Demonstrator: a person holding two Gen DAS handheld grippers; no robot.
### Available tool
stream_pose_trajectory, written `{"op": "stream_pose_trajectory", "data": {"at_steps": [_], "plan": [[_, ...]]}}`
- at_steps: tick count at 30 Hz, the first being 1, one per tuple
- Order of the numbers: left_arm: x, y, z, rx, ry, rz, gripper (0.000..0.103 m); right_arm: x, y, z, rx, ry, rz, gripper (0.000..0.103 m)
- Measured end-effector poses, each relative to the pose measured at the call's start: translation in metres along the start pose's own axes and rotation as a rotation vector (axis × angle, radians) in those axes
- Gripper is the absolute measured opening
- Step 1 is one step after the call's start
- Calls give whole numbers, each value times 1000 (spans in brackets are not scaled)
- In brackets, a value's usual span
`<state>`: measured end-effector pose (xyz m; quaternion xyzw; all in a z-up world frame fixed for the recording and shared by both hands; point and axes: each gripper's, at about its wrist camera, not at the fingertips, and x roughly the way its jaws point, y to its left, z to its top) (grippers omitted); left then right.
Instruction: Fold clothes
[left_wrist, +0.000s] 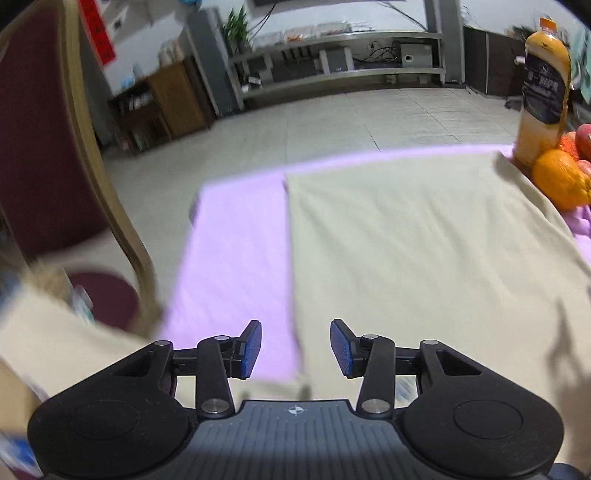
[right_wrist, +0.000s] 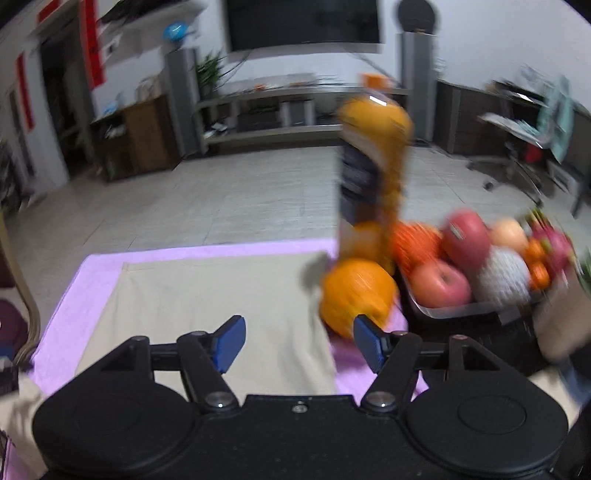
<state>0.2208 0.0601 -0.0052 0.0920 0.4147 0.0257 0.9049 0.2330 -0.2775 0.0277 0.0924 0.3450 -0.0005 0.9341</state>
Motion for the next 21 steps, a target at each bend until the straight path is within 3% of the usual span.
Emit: {"op": "stream_pose_trajectory", "data": {"at_steps": [1,3,6,11,14,17,21], "plan": [[10,-8,-10,-9,9,-22,35,12,-17,-9,78,24,15,39],[31,-27,-22,56,28,-42,24,40,-49,-24,223,80,47,31],[52,-51,-39,172,39,-58,24,87,-80,-32,314,170,78,30],[61,-44,-37,135,29,-87,23,127,-107,-51,443,208,228,31],[62,-38,-39,99,36,-122,23,145,-114,-55,497,212,312,37],[63,-33,-38,87,35,-141,23,156,-117,-57,516,183,420,51],[64,-33,-39,84,32,-153,23,165,-120,-60,518,221,546,50]]}}
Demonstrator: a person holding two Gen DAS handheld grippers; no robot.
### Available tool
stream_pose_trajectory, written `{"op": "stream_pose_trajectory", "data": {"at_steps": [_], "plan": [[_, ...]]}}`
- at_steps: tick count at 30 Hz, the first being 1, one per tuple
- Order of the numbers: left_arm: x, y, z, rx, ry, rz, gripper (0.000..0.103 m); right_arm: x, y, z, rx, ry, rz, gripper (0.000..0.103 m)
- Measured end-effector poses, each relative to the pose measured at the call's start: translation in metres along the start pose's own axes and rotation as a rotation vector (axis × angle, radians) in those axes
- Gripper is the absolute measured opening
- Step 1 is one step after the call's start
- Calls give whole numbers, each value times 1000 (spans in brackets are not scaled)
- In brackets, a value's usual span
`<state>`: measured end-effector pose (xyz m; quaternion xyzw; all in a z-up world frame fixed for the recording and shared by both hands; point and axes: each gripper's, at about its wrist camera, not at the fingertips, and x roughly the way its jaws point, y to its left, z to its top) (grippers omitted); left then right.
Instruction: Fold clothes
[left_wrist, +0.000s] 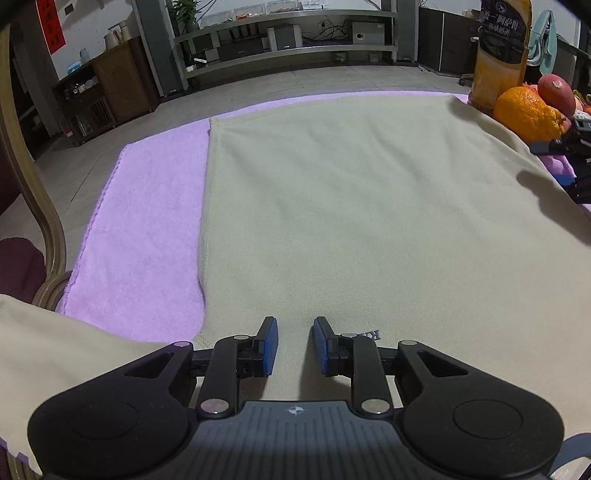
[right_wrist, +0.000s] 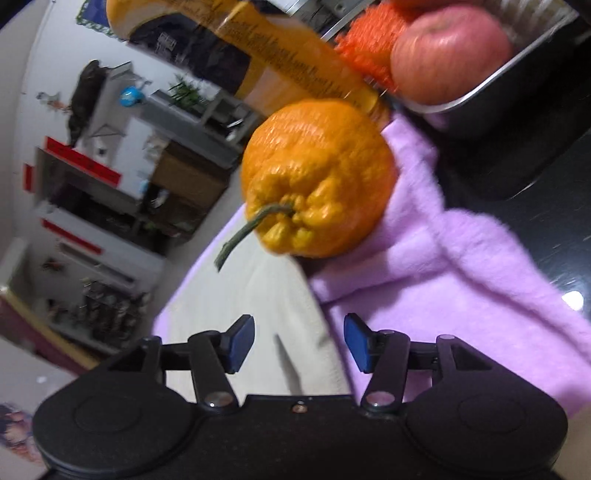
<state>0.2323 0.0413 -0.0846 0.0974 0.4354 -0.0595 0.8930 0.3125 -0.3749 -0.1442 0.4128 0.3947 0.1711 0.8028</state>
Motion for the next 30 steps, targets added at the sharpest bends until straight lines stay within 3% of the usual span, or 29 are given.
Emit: {"op": "stream_pose_trajectory", "data": {"at_steps": [2,4,7,10,14,15,16,18,22,24,27,30], "plan": [[-1,0,0,-8,3,-5,23,-6,-1,-1,-17,54,16,43],[-1,2,1,-17,5,-9,24,-21,-2,0,-21,35,0,5],[0,2,1,-19,4,-6,25,-44,10,2,-79,-39,-66,3],[0,0,1,-17,5,1,25,-36,39,-7,-249,-62,-326,5],[0,0,0,-16,3,15,30,-35,53,-17,-311,-91,-563,9],[-1,-1,-1,-12,2,18,30,-38,56,-19,-300,-83,-538,9],[-1,-1,-2,-8,0,22,31,-43,59,-21,-274,-64,-458,13],[-3,-1,-3,-9,0,27,33,-45,66,-28,-263,-33,-382,28],[-4,4,-3,-29,10,29,36,-40,64,-39,-299,14,-499,29],[-5,4,-4,-26,11,33,36,-40,62,-45,-336,58,-509,18],[-5,3,-4,-26,14,40,36,-42,67,-60,-444,115,-526,17],[-5,2,-4,-23,13,46,36,-47,76,-67,-493,114,-568,18]]}}
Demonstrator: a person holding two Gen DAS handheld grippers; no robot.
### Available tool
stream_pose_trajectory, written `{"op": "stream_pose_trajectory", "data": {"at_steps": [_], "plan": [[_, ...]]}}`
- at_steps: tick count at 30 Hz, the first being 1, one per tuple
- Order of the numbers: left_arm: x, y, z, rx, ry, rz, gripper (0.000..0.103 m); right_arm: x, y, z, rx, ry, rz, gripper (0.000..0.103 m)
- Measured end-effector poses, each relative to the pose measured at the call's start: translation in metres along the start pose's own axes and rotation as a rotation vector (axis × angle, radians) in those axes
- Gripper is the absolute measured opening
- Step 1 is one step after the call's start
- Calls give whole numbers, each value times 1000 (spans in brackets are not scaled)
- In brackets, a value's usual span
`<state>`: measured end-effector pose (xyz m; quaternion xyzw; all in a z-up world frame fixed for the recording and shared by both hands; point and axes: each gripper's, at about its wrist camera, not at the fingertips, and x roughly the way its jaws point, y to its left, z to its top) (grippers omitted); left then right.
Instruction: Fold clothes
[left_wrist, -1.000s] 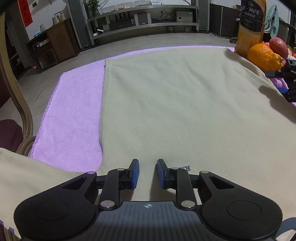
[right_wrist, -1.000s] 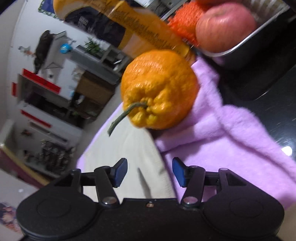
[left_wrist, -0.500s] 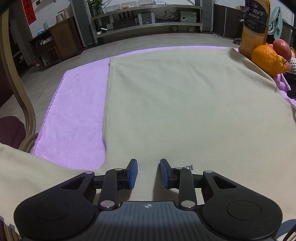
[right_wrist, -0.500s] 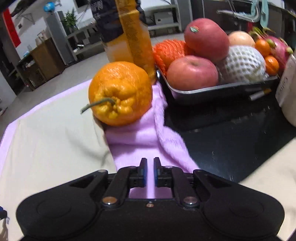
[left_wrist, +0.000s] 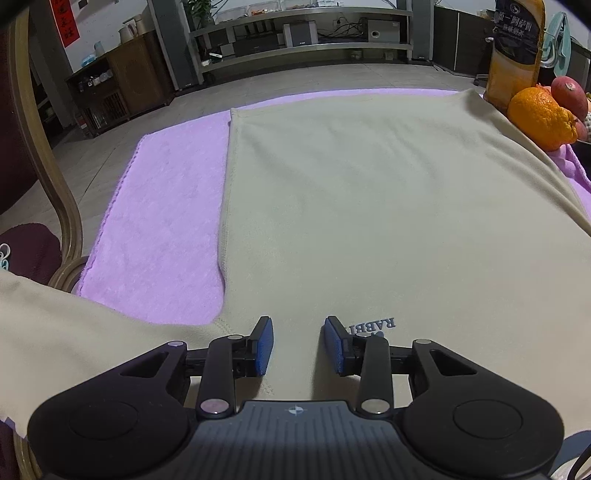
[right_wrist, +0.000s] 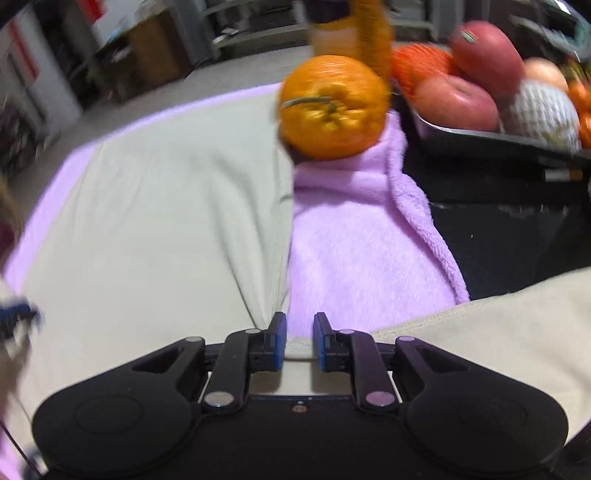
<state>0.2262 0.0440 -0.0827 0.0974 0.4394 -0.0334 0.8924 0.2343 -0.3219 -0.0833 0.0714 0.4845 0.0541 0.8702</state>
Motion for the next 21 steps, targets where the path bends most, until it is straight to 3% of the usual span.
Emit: {"op": "stream_pose_trajectory", "data": {"at_steps": [2,6,14,16,18,20,21], "plan": [[0,0,-1,2,-2,2,36,-7,0,0,11,-19,-9,18],[0,0,-1,1,-3,2,36,-13,-19,8,162,-97,74,18],[0,1,-1,1,-4,-6,36,26,-15,18,196,-64,137,18],[1,2,-1,4,-2,-8,36,27,-2,19,117,-79,51,3],[1,3,-1,2,1,-11,36,27,15,19,1,-103,-72,3],[1,3,-1,0,2,-11,36,32,36,16,-156,-131,-223,5],[1,3,-1,-1,2,-10,36,34,43,14,-188,-137,-282,21]]}}
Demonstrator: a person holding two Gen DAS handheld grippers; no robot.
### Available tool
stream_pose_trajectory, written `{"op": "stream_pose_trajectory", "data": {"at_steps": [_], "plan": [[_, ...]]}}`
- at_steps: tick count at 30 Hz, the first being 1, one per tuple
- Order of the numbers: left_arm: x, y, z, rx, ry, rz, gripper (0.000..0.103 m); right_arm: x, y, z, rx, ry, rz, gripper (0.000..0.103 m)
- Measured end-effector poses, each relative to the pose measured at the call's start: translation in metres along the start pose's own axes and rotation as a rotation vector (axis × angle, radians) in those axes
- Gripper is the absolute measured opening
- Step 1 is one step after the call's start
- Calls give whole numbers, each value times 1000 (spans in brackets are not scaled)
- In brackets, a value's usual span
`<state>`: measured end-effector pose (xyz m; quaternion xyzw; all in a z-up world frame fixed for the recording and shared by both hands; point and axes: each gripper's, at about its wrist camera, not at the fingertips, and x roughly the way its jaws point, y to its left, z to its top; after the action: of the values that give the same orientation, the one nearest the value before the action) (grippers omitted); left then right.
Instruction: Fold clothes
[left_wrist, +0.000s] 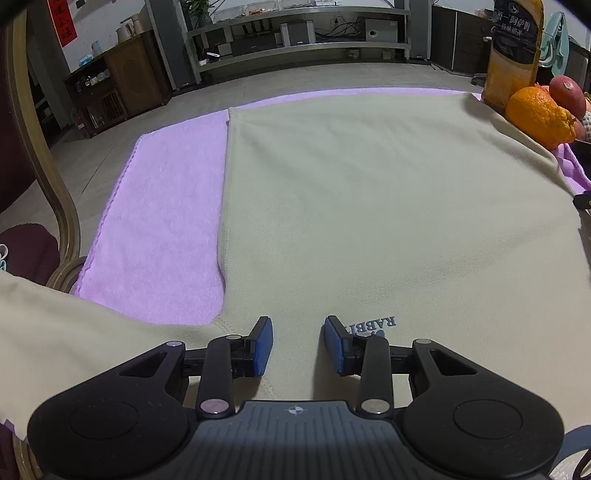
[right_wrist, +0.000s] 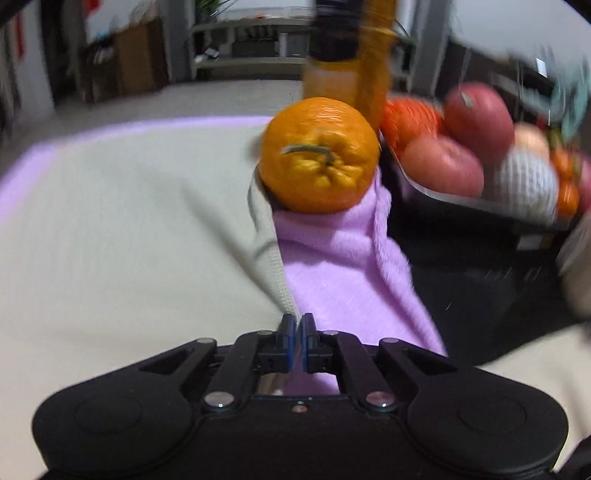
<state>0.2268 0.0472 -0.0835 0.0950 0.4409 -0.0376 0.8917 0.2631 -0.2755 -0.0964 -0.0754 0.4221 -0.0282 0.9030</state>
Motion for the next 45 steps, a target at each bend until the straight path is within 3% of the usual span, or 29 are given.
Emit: {"op": "stream_pose_trajectory", "data": {"at_steps": [1,2,5,6,9,11,13,16,18,20,22,23,24,26,29,30,34,36,38,40,45], "plan": [[0,-1,-1,3,-3,3,36,-1,4,0,-12,-3,-54,39],[-1,-2,-1,6,-6,6,36,-4,3,1,2,1,-75,41],[-3,-4,-3,22,-13,20,36,-23,-14,3,149,10,-37,40],[-5,-3,-3,24,-12,23,36,-33,-17,2,174,-5,-51,34],[-25,8,-4,-42,-20,2,34,-65,-32,-3,278,-60,-22,35],[-39,16,-4,-85,-59,6,34,-77,-46,-11,415,-59,73,35],[-46,26,-2,-130,-88,21,32,-74,-54,-19,527,-31,201,23],[-28,41,0,-225,-63,26,20,-49,-52,-26,642,39,409,20],[-11,38,2,-218,-52,21,15,-30,-44,-28,691,76,545,20],[4,30,4,-180,-56,35,16,-13,-34,-27,689,101,624,21],[15,21,4,-100,-72,89,19,3,-31,-27,637,121,582,18],[14,22,4,-98,-67,100,23,10,-37,-30,636,125,567,6],[14,23,5,-97,-61,110,26,16,-49,-35,685,129,587,0],[10,36,4,-147,-27,103,27,16,-80,-47,840,119,556,0],[-10,53,-2,-198,0,124,24,-8,-115,-59,985,100,343,2],[-24,55,-4,-191,-14,151,15,-21,-120,-60,993,86,320,4],[-91,56,-19,-149,-132,190,17,-84,-124,-57,931,11,380,15],[-118,60,-36,-190,-155,155,17,-120,-117,-64,905,-50,430,21],[-132,61,-56,-249,-138,97,17,-153,-107,-75,860,-120,419,24],[-136,56,-75,-285,-107,53,22,-167,-91,-83,798,-137,408,29],[-117,6,-88,-147,-80,49,22,-145,-26,-105,634,47,564,28]]}}
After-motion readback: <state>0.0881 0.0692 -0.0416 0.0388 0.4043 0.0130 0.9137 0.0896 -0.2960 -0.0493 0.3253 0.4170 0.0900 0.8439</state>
